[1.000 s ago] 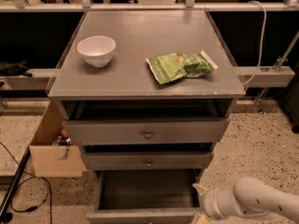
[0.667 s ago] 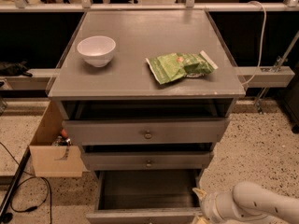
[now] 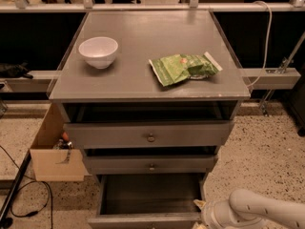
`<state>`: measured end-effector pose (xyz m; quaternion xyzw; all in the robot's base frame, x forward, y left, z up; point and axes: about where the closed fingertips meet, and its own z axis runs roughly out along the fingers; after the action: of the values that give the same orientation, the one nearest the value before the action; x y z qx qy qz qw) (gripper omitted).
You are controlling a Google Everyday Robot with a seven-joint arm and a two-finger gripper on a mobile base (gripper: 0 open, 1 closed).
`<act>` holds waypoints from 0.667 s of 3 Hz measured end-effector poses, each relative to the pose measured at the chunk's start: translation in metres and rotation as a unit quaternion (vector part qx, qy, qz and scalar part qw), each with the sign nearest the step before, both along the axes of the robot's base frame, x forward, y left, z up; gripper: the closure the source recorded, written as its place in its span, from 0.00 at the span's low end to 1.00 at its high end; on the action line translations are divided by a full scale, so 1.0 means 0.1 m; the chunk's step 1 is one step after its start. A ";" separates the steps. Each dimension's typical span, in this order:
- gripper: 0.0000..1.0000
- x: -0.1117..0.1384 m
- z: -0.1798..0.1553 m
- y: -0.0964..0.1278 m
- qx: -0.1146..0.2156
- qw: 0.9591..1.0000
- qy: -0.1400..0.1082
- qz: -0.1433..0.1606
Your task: Close bottom drawer
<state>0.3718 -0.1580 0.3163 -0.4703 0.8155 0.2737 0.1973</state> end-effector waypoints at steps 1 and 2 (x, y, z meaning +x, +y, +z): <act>0.04 0.00 -0.37 0.06 0.001 1.000 0.031 0.003; 0.27 0.00 -0.56 0.11 0.005 0.999 0.049 0.006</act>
Offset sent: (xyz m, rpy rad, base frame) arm 0.0023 0.0132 -0.0771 0.0156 0.1353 0.0143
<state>0.3720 -0.1470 0.2604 -0.4600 0.8201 0.3015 0.1580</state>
